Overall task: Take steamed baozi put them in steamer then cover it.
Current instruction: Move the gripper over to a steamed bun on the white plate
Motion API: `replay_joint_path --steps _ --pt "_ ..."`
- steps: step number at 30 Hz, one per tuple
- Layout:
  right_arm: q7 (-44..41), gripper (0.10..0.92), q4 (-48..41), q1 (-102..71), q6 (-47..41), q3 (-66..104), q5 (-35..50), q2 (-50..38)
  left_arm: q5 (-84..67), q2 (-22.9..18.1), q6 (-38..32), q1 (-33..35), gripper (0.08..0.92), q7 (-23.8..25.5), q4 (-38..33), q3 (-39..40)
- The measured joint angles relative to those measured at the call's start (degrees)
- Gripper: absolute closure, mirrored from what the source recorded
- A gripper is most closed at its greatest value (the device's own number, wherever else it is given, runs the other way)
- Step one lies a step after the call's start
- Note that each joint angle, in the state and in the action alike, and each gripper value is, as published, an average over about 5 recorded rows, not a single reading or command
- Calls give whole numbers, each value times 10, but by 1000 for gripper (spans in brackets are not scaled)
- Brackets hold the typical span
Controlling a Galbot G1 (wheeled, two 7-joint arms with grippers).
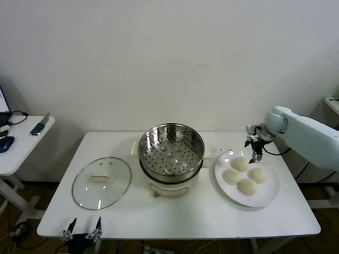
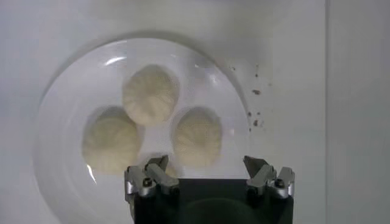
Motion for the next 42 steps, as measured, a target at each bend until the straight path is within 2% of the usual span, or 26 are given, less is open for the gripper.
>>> replay_joint_path --steps 20,42 --pt "-16 203 -137 -60 21 43 -53 91 -1 -3 -3 1 177 -3 15 -5" --pt "-15 341 -187 -78 40 70 -81 123 -1 -3 -4 -4 177 -12 22 -6"
